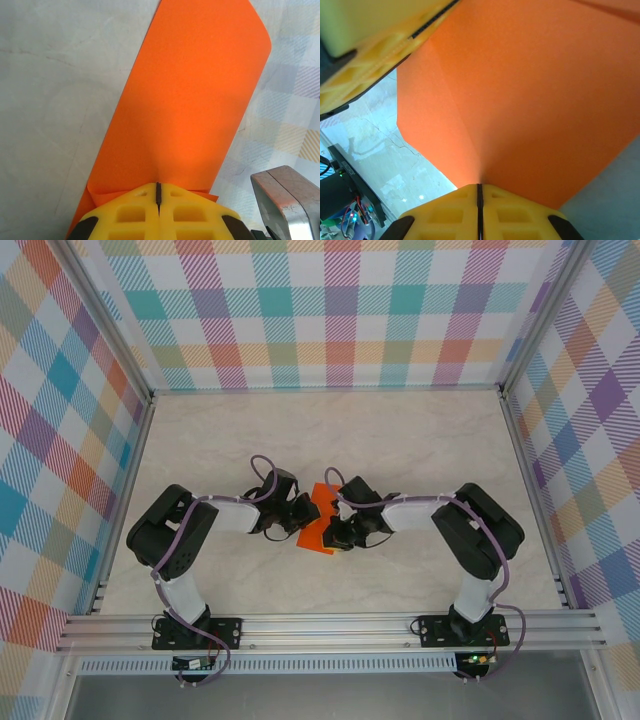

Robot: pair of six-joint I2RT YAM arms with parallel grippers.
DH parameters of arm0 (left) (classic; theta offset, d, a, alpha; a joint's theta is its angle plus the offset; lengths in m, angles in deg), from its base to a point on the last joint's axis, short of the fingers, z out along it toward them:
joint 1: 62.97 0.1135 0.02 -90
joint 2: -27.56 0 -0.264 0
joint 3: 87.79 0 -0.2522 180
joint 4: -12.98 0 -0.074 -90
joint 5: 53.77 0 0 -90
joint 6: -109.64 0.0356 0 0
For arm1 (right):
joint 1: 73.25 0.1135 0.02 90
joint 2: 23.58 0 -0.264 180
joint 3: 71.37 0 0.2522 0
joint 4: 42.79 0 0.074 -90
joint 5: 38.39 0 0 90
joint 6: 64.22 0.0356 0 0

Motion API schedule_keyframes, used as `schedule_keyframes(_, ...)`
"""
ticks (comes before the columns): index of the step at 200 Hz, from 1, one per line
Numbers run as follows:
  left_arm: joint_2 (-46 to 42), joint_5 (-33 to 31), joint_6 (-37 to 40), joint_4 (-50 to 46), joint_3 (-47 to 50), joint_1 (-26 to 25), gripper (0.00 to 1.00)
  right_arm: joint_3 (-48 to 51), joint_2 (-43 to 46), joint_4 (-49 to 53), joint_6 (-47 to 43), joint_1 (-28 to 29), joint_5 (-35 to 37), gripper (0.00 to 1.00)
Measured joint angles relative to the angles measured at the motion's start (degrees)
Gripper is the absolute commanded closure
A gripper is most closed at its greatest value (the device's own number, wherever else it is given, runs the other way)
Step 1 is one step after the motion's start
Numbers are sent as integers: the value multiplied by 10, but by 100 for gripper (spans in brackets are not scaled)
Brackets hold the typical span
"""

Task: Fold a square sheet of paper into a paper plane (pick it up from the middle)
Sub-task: Fold the triangle a second time at the center of the table.

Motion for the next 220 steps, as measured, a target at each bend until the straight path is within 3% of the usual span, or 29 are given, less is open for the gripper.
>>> schedule_keyframes(137, 0, 1, 0, 8, 3, 0, 100, 111, 49, -134, 72, -4, -21, 91)
schedule_keyframes(183, 0, 2, 0, 8, 3, 0, 100, 119, 86, -99, 85, -4, -21, 89)
schedule_keyframes(220, 0, 2, 0, 8, 3, 0, 100, 71, 81, -91, 90, -4, -15, 90)
